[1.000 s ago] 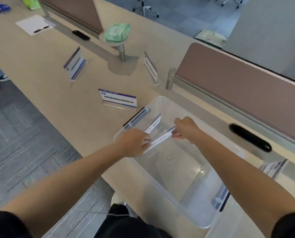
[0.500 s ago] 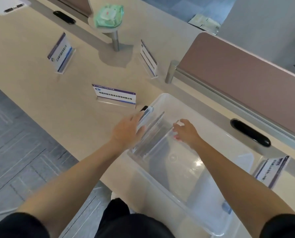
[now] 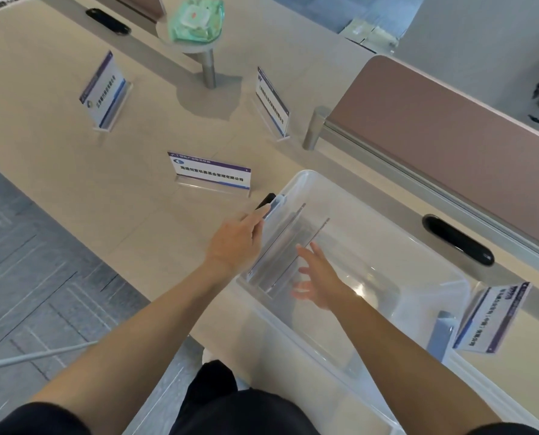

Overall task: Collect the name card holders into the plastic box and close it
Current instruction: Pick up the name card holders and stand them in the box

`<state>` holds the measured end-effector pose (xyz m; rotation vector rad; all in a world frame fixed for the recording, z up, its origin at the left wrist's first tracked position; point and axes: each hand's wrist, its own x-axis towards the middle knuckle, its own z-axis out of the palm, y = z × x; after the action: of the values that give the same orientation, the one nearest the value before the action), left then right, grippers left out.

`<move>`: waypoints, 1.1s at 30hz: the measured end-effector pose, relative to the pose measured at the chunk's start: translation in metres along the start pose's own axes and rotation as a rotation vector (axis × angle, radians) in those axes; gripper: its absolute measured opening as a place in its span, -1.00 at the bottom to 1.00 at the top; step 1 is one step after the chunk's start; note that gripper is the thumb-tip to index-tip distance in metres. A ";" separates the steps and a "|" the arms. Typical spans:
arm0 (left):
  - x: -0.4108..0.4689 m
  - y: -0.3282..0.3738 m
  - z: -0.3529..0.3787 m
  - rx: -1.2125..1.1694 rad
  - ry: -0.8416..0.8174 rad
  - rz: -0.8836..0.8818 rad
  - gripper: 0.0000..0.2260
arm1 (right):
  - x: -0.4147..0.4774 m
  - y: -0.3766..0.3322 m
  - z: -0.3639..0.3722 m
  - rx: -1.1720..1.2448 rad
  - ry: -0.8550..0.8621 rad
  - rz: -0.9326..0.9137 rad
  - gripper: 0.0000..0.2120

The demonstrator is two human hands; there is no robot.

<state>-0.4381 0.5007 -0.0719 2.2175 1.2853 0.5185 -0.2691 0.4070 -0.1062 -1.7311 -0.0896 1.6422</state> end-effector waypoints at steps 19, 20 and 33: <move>-0.001 0.000 0.000 -0.012 0.027 0.036 -0.66 | 0.006 0.005 0.012 0.047 0.007 -0.027 -0.33; -0.001 -0.001 0.001 -0.011 0.025 0.040 -0.66 | 0.006 0.005 0.012 0.045 0.014 -0.030 -0.33; -0.001 -0.001 0.001 -0.015 0.004 0.019 -0.65 | 0.013 0.011 0.011 0.035 0.037 -0.081 -0.36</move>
<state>-0.4386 0.5001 -0.0731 2.2197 1.2590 0.5381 -0.2813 0.4109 -0.1222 -1.7083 -0.1118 1.5438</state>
